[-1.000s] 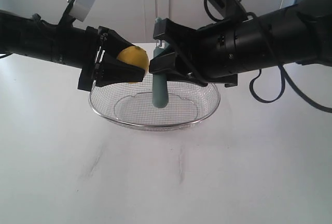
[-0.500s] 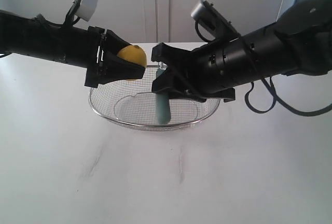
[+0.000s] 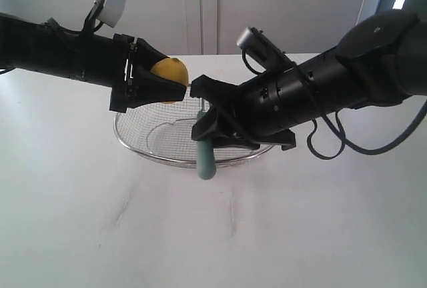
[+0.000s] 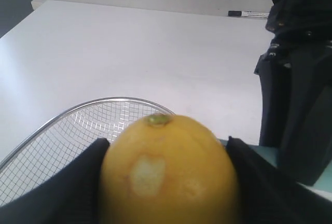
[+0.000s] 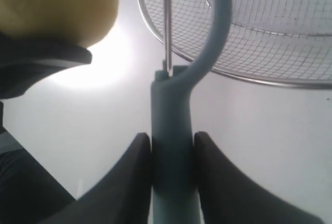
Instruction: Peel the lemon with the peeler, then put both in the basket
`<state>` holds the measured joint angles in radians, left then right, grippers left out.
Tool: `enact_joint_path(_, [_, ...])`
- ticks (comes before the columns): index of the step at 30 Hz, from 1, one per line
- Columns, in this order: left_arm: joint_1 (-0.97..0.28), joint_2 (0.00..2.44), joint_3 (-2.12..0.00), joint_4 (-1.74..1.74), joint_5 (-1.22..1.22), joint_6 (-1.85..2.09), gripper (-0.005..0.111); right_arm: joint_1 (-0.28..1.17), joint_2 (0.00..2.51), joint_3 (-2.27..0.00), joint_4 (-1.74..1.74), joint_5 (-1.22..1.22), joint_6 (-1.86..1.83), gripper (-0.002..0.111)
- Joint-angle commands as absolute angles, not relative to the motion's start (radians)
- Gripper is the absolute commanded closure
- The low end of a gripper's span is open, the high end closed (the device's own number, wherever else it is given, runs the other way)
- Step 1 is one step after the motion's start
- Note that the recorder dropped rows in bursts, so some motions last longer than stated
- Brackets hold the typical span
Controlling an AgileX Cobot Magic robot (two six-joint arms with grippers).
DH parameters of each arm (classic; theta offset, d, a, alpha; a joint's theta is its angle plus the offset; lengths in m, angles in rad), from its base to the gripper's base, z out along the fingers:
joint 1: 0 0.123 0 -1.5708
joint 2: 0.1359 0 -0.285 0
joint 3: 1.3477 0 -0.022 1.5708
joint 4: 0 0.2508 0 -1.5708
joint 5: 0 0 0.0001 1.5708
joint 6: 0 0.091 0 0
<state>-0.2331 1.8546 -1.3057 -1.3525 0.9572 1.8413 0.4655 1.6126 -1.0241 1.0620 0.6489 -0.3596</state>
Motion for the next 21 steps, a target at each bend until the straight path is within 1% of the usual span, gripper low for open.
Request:
enact_joint_path(1, [-0.232, 1.839, -1.302, -1.383, 0.979, 1.835, 0.107, 0.467, 1.63, -1.024, 1.136, 0.695, -0.396, 0.108])
enact_joint_path(15, [-0.232, 1.839, -1.302, -1.383, 0.981, 1.836, 0.107, 0.467, 1.634, -1.024, 1.272, 0.709, -0.449, 0.108])
enact_joint_path(21, [-0.232, 1.839, -1.302, -1.383, 0.981, 1.836, 0.107, 0.467, 1.612, -1.024, 1.286, 0.672, -0.444, 0.108])
